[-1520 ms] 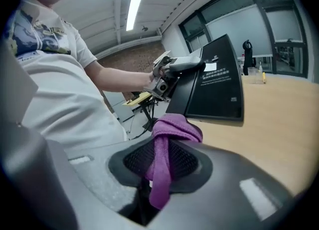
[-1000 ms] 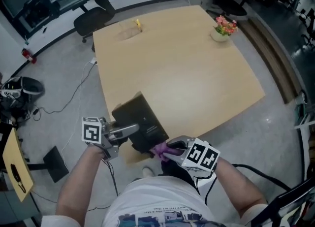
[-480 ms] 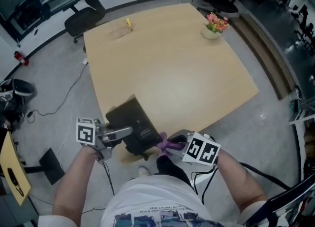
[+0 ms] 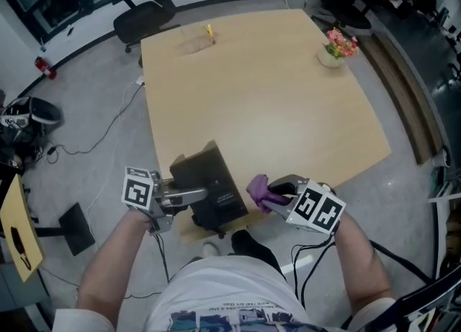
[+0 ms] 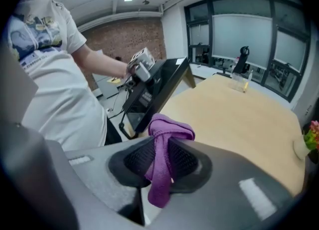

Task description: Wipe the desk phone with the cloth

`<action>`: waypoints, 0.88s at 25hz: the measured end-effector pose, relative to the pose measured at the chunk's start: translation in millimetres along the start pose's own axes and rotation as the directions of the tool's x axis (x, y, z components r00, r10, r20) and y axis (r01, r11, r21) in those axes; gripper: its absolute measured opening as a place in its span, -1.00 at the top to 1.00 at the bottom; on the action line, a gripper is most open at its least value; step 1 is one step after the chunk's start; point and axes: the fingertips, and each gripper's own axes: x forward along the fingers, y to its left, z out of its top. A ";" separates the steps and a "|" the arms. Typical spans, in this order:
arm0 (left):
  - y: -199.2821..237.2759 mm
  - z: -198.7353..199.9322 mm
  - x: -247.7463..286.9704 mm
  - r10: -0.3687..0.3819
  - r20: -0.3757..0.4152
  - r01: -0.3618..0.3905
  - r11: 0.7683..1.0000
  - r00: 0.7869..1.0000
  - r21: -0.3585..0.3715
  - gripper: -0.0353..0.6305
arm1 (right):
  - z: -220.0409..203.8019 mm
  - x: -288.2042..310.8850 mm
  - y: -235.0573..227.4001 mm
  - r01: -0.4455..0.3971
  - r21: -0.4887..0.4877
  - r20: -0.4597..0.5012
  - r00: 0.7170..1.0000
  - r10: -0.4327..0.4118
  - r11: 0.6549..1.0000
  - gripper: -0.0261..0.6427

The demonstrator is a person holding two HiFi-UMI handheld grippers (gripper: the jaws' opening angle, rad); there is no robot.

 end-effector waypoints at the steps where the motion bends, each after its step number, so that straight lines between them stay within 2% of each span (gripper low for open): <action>1: 0.0 -1.6 2.3 -0.001 -0.008 0.001 1.000 1.000 -0.002 0.36 | 11.4 -5.5 -8.7 0.024 0.013 0.045 0.999 -0.024 1.000 0.66; 5: -0.8 -6.6 13.2 -0.011 -0.035 0.010 1.000 0.999 -0.014 0.36 | 64.9 -19.1 -38.6 0.103 0.026 0.204 0.973 -0.106 0.994 0.66; 9: -2.6 -14.2 26.7 -0.018 -0.063 0.017 1.000 0.998 -0.021 0.36 | 93.6 -24.8 -50.9 0.135 0.041 0.297 0.944 -0.141 0.990 0.66; 12: 1.4 -12.2 27.7 -0.008 -0.056 0.006 1.000 0.998 -0.024 0.36 | 89.3 -18.1 -44.0 0.098 0.027 0.285 0.953 -0.102 0.995 0.66; 16: 7.2 -1.6 23.5 0.009 -0.041 -0.009 1.000 0.999 -0.020 0.36 | 62.5 -9.8 -28.7 0.039 0.018 0.239 0.970 -0.042 0.999 0.66; 22: 13.3 11.0 21.2 0.020 -0.046 -0.021 1.000 0.999 -0.015 0.36 | 18.4 1.4 2.8 -0.058 0.074 0.174 0.984 0.044 0.996 0.66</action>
